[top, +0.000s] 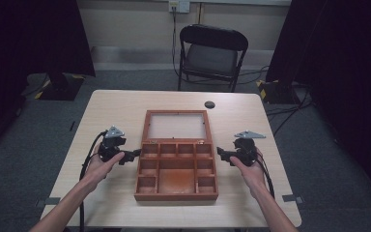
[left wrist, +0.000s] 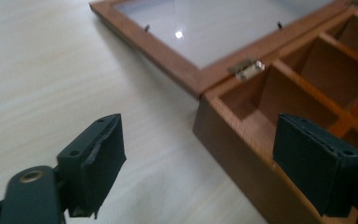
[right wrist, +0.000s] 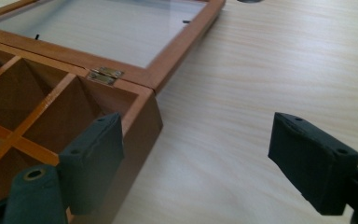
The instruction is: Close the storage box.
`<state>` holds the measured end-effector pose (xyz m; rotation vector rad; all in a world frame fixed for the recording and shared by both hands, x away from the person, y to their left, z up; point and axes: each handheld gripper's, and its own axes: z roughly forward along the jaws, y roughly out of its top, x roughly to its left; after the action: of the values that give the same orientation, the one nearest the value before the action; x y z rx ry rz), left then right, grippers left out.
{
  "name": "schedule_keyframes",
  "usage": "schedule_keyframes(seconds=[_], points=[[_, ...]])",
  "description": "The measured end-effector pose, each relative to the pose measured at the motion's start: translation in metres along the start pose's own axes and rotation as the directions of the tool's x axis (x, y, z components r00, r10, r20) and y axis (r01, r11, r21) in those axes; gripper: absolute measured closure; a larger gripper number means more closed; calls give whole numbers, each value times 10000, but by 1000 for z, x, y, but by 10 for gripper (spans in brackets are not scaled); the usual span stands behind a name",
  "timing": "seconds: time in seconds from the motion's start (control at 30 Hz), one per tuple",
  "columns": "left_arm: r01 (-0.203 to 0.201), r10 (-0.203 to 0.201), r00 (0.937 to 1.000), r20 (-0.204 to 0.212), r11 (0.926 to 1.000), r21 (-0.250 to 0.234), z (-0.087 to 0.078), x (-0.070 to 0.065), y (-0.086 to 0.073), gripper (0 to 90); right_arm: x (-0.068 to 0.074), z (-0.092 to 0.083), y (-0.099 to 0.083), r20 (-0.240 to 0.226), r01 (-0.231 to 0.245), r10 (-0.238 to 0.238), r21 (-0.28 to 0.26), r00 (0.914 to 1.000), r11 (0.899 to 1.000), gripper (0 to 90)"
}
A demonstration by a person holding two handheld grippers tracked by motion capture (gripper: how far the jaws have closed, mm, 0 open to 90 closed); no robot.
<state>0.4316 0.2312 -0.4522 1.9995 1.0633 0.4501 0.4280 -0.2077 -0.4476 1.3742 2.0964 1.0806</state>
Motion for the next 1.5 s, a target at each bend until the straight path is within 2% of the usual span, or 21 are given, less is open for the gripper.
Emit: schedule_keyframes(seconds=[0.07,0.1,0.13,0.17,0.27,0.43,0.57,0.6,0.67,0.7,0.73,0.77,0.8,0.9,1.0,1.07,1.17,1.27,1.3,1.4,1.5], points=[[-213,212,9998,50,9991,369,6,-1,8,160,4,7,1,-93,-30,31,16,10000,10000,178],[-213,212,9998,50,9991,369,6,-1,8,161,4,7,1,-93,-30,31,16,10000,10000,178],[-220,221,9998,-24,9994,254,7,1,12,161,5,9,1,-143,-22,23,43,9999,10000,177],[84,-84,10000,-33,10000,-19,9,1,15,170,7,10,3,-125,75,-74,64,9999,10000,179],[380,-379,9992,80,9993,-53,15,6,28,173,10,13,13,-198,113,-114,-40,9997,9999,176],[207,-207,9998,27,9997,119,21,8,39,181,13,24,31,-241,135,-139,-175,9996,9998,173],[161,-161,9999,-24,9998,155,26,10,51,181,16,30,42,-202,438,-442,-176,9988,9989,170],[63,-62,9999,-130,9999,79,27,13,56,181,18,35,52,-213,547,-551,-185,9983,9983,168],[409,-409,9991,-63,9992,-29,31,17,58,181,20,41,60,-279,540,-545,-197,9981,9983,160],[409,-409,9991,-63,9992,-29,31,17,58,181,20,41,60,-279,540,-545,-197,9981,9983,160],[746,-744,9971,-128,9971,116,38,22,56,181,21,49,65,-284,376,-378,-87,9989,9993,161],[746,-744,9971,-128,9971,116,38,22,56,181,21,49,65,-284,376,-378,-87,9989,9993,161],[834,-838,9964,84,9957,401,43,26,52,181,22,58,66,-309,261,-261,-6,9992,9997,158],[955,-960,9954,59,9941,513,49,27,48,178,20,73,61,-555,-193,219,481,9982,9987,153],[1326,-1350,9902,361,9891,635,54,28,45,178,19,83,56,-696,-556,610,771,9957,9955,153],[1371,-1400,9894,387,9881,697,56,28,45,179,19,85,54,-585,-543,590,798,9965,9953,154],[1278,-1313,9911,231,9852,1138,64,26,43,182,19,91,50,-417,-622,664,953,9969,9935,154],[1532,-1586,9865,411,9820,1108,68,23,42,182,19,94,49,-611,-868,932,1005,9938,9911,149],[1774,-1839,9816,519,9780,1097,70,24,42,178,19,95,48,-750,-953,1033,1035,9918,9900,143],[1894,-1957,9792,537,9763,1042,72,24,41,170,21,98,48,-862,-1275,1372,1092,9868,9858,138],[2007,-2051,9781,349,9744,1014,77,21,40,155,23,100,48,-1010,-1404,1528,1199,9831,9828,127]])
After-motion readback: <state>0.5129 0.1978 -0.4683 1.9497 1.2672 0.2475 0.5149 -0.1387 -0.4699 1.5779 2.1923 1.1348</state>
